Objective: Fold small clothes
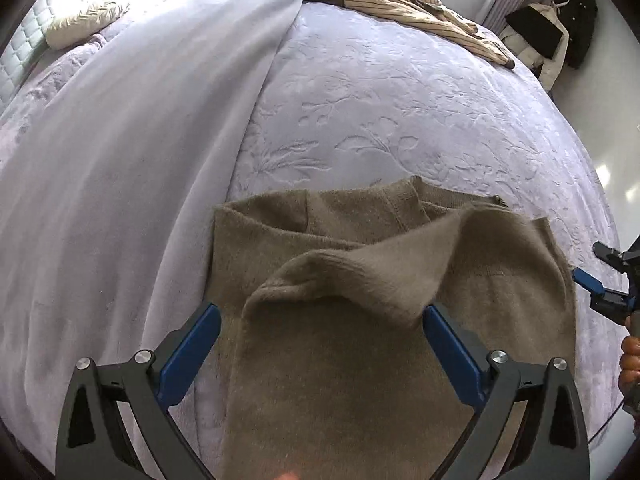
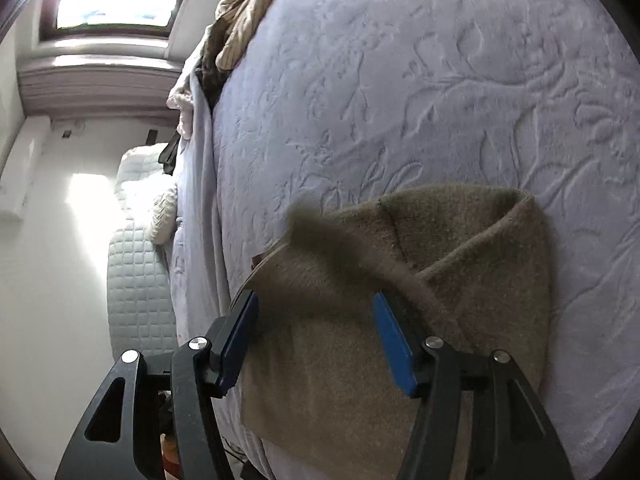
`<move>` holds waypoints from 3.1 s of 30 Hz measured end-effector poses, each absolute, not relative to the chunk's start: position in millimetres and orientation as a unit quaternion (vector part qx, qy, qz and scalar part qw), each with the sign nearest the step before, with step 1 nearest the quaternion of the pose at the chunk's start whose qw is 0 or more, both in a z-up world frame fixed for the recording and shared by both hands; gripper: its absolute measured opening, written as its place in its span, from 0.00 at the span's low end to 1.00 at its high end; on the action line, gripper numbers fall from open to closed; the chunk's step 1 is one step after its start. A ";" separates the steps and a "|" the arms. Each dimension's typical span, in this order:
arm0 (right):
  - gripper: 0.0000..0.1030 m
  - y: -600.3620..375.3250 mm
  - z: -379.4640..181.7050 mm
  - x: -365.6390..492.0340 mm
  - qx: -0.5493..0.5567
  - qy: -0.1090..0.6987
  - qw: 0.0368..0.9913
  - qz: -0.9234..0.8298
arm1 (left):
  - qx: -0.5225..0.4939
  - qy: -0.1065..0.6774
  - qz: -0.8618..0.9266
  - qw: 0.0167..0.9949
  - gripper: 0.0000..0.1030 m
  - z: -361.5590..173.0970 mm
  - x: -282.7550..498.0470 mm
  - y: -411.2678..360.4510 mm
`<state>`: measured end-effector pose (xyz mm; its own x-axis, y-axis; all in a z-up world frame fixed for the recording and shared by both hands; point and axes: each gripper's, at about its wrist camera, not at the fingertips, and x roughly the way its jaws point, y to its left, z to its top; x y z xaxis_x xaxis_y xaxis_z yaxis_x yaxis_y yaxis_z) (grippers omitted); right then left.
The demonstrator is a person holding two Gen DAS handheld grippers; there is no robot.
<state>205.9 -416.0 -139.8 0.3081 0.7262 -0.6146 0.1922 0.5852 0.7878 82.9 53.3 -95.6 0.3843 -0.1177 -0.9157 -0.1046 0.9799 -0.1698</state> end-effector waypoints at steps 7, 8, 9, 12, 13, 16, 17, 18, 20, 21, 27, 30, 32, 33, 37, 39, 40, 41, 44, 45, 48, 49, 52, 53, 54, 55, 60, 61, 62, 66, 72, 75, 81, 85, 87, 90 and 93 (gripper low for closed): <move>0.48 -397.4 -156.9 214.2 0.375 0.593 0.687 0.189 | -0.154 0.583 -0.072 0.794 0.98 -111.5 90.0 32.6; 0.48 -397.4 -160.8 215.5 0.376 0.596 0.686 0.182 | -0.144 0.584 -0.074 0.795 0.98 -115.5 93.7 26.1; 0.48 -397.3 -166.3 216.7 0.377 0.599 0.685 0.173 | -0.134 0.583 -0.073 0.798 0.98 -120.6 99.6 19.8; 0.48 -399.9 -173.8 216.4 0.380 0.601 0.683 0.165 | -0.120 0.572 -0.051 0.810 0.98 -130.6 118.3 15.1; 0.48 -399.5 -173.7 216.2 0.376 0.602 0.685 0.166 | -0.114 0.568 -0.036 0.815 0.98 -134.1 125.7 17.1; 0.48 -398.4 -171.7 215.8 0.363 0.605 0.688 0.170 | -0.113 0.555 0.022 0.824 0.98 -142.9 147.2 39.0; 0.48 -398.0 -171.2 216.1 0.361 0.605 0.688 0.171 | -0.123 0.552 0.043 0.823 0.98 -144.7 153.8 51.5; 0.48 -398.9 -171.3 214.9 0.361 0.605 0.689 0.172 | -0.128 0.551 0.056 0.823 0.98 -145.7 156.6 60.1; 0.48 -398.5 -171.9 214.7 0.359 0.605 0.690 0.172 | -0.130 0.546 0.070 0.825 0.98 -141.7 158.8 74.1; 0.48 -399.2 -172.9 213.9 0.360 0.604 0.690 0.172 | -0.123 0.542 0.072 0.828 0.98 -136.8 157.2 79.2; 0.50 -394.9 -174.9 215.2 0.363 0.604 0.689 0.168 | -0.065 0.556 0.060 0.827 0.98 -119.0 132.8 92.0; 0.53 -392.8 -172.5 217.2 0.357 0.608 0.689 0.168 | -0.066 0.569 0.058 0.818 0.98 -117.6 116.2 98.1; 0.54 -390.3 -169.6 218.1 0.348 0.611 0.692 0.166 | -0.089 0.575 0.048 0.812 0.98 -116.7 103.9 101.2; 0.54 -387.6 -166.6 218.1 0.344 0.612 0.694 0.163 | -0.101 0.577 0.038 0.809 0.98 -116.2 96.6 101.5; 0.55 -360.3 -145.9 219.3 0.331 0.601 0.698 0.203 | -0.113 0.584 0.012 0.804 0.98 -115.0 64.8 94.9; 0.55 -328.5 -138.4 224.9 0.317 0.603 0.692 0.241 | -0.120 0.589 0.002 0.799 0.98 -117.8 49.7 91.9; 0.55 -306.0 -135.6 229.1 0.310 0.604 0.686 0.262 | -0.123 0.593 -0.002 0.796 0.98 -120.2 43.5 90.5; 0.51 -285.0 -134.4 232.7 0.308 0.604 0.680 0.280 | -0.124 0.596 -0.006 0.793 0.98 -122.4 39.4 89.4; 0.49 -222.9 -133.5 243.8 0.306 0.606 0.661 0.320 | -0.134 0.607 -0.023 0.783 0.97 -133.2 28.0 90.3; 0.49 -205.1 -134.7 246.3 0.299 0.608 0.659 0.326 | -0.137 0.609 -0.028 0.781 0.89 -135.3 25.8 90.7; 0.49 -154.9 -142.1 255.4 0.263 0.622 0.669 0.310 | -0.151 0.618 -0.054 0.770 0.66 -144.0 23.7 91.3; 0.49 -140.4 -145.8 258.7 0.253 0.627 0.672 0.302 | -0.156 0.619 -0.066 0.767 0.57 -146.8 22.4 90.7; 0.41 -105.8 -156.3 267.9 0.214 0.634 0.691 0.274 | -0.146 0.617 -0.097 0.767 0.48 -149.2 15.1 89.7; 0.10 -97.5 -157.2 270.8 0.208 0.630 0.698 0.270 | -0.146 0.613 -0.106 0.769 0.48 -148.5 11.4 91.2; 0.05 -91.4 -157.5 273.0 0.204 0.627 0.702 0.268 | -0.149 0.611 -0.109 0.769 0.48 -148.8 8.6 92.9; 0.06 -85.0 -158.0 275.8 0.196 0.624 0.710 0.261 | -0.154 0.612 -0.108 0.768 0.48 -150.7 5.1 96.1; 0.07 -61.8 -188.4 290.8 0.175 0.659 0.690 0.244 | -0.181 0.619 -0.083 0.760 0.49 -158.7 -6.8 113.3; 0.07 -61.8 -186.5 288.8 0.175 0.658 0.690 0.246 | -0.184 0.617 -0.078 0.761 0.57 -157.3 -8.9 116.4; 0.08 -65.0 -179.4 286.3 0.177 0.652 0.693 0.251 | -0.183 0.613 -0.073 0.765 0.65 -155.0 -10.8 118.8; 0.20 -94.5 -149.3 255.1 0.219 0.644 0.676 0.283 | -0.185 0.601 -0.086 0.773 0.72 -147.7 -16.8 121.8; 0.70 -161.3 -138.2 143.3 0.293 0.657 0.638 0.275 | -0.179 0.614 -0.126 0.758 0.72 -152.6 -17.7 105.0; 0.70 -191.7 -159.9 83.1 0.359 0.668 0.613 0.219 | -0.182 0.618 -0.142 0.751 0.72 -153.0 -19.5 98.7; 0.58 -223.5 -204.8 40.5 0.503 0.615 0.599 0.101 | -0.200 0.656 -0.147 0.713 0.19 -168.2 -6.2 102.2; 0.07 -226.6 -217.0 36.3 0.558 0.598 0.571 0.070 | -0.213 0.637 -0.160 0.724 0.10 -144.2 -14.2 116.1; 0.07 -220.0 -195.7 40.9 0.518 0.598 0.601 0.108 | -0.184 0.630 -0.162 0.737 0.10 -134.1 -26.9 121.2; 0.06 -218.0 -178.7 41.0 0.466 0.613 0.625 0.133 | -0.166 0.650 -0.144 0.728 0.10 -152.6 -42.6 124.8; 0.10 -219.5 -192.9 37.4 0.449 0.638 0.615 0.117 | -0.201 0.650 -0.128 0.722 0.10 -167.8 -51.0 134.2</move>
<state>37.4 -219.5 -192.9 0.1589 0.7162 -0.6796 0.4291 0.5698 0.7008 -51.0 134.2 -167.8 0.1230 -0.4457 -0.8867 -0.0775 0.8864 -0.4563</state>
